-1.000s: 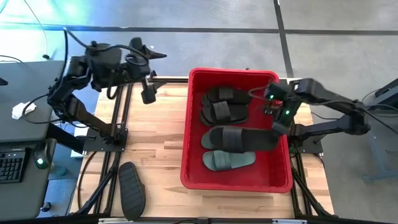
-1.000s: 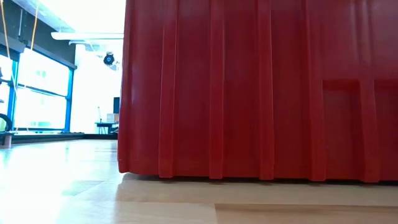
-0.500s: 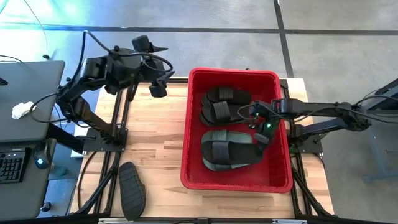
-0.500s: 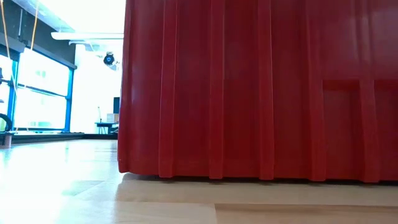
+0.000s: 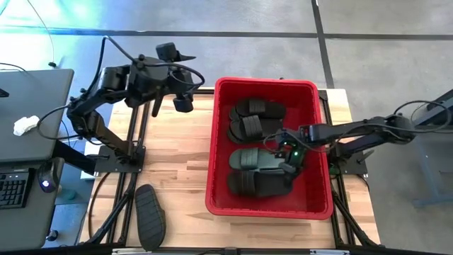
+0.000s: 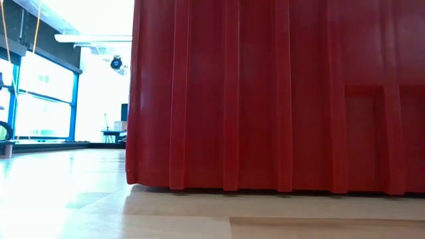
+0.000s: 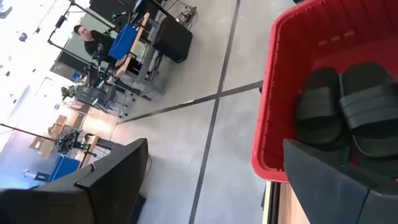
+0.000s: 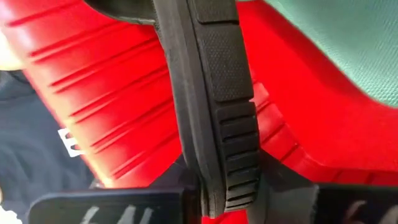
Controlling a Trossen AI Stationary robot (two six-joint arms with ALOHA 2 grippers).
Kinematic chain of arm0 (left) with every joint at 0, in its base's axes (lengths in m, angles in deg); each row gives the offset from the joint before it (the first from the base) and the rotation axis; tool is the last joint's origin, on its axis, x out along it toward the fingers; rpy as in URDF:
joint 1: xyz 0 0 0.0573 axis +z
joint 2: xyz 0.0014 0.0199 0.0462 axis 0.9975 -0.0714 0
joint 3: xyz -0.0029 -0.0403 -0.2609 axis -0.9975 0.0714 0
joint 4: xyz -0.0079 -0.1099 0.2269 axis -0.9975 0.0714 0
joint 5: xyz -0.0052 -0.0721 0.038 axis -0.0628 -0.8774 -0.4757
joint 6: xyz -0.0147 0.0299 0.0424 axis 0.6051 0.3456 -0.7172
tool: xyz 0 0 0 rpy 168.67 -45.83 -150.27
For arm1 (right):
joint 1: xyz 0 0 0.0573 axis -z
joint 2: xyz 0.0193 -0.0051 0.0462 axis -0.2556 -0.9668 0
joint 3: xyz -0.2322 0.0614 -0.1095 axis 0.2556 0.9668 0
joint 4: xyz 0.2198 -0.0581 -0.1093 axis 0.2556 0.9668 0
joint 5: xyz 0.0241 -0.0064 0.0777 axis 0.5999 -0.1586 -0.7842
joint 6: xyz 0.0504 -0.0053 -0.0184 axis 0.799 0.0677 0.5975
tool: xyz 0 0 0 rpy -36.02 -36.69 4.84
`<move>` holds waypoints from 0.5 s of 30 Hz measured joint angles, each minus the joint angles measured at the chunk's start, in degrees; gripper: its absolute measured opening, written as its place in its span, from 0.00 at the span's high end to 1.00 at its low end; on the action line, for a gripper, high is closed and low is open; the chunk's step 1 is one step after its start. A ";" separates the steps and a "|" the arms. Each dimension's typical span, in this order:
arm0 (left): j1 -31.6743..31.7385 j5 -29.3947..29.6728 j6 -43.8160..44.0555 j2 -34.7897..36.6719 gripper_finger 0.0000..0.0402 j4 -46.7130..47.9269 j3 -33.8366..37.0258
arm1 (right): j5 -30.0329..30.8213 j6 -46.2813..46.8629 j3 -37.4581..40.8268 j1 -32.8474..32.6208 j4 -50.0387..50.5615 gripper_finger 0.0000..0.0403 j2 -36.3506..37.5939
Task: Pick and place slides into bin
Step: Put the black slide into the red container
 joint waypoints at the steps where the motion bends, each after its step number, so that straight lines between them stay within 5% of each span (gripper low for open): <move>1: 0.00 -0.02 0.08 -0.06 0.12 0.03 0.00 | 0.04 -0.55 -0.01 -0.22 -0.15 0.89 -1.19; 15: 0.00 -1.18 3.79 -1.07 0.12 2.49 0.02 | -0.15 -6.56 -0.12 -0.57 -0.31 0.87 -6.82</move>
